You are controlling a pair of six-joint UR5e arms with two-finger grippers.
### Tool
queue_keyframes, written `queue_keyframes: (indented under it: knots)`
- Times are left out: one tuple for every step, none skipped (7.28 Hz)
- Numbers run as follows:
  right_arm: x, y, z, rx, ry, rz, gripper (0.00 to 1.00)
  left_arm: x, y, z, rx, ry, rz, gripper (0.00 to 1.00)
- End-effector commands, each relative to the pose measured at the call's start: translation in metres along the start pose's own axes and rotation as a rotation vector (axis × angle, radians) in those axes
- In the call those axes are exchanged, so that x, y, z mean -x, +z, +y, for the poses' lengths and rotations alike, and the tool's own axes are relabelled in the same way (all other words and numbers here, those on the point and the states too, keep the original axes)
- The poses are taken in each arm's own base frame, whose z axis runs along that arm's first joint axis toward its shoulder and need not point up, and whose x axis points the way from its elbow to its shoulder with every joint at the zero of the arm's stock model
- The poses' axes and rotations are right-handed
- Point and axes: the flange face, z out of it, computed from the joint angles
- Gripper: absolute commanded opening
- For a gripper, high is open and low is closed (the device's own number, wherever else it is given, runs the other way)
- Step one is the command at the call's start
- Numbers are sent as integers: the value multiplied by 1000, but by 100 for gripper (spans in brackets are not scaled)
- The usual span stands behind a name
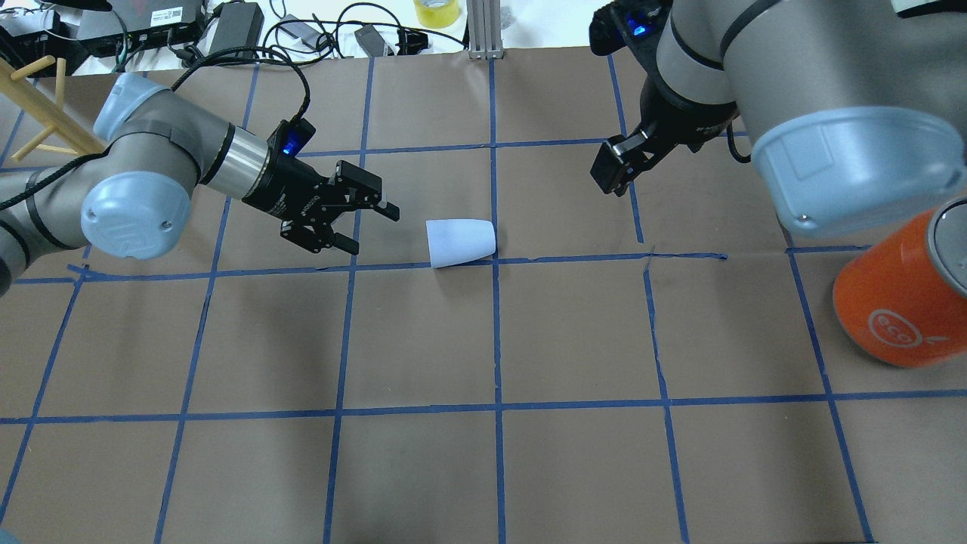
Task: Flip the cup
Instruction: 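Move the left gripper toward the lying cup's open end while the right gripper withdraws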
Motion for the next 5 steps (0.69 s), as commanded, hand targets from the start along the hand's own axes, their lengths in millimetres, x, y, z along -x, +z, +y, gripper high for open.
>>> queue_keyframes:
  knots:
    - [4, 0, 0, 2, 172, -27, 100, 10, 18, -25, -50, 40, 62, 100]
    - [5, 0, 0, 1, 272, -52, 100, 12, 27, -32, -46, 37, 120, 100]
    - [2, -4, -3, -13, 305, -50, 100, 17, 35, -38, -45, 37, 152, 100]
    - [-7, -13, -6, -19, 321, -42, 100, 15, 50, -40, -21, 24, 235, 100]
    - [-28, -12, 0, 24, 364, -40, 100, 24, 63, -47, -6, 10, 253, 100]
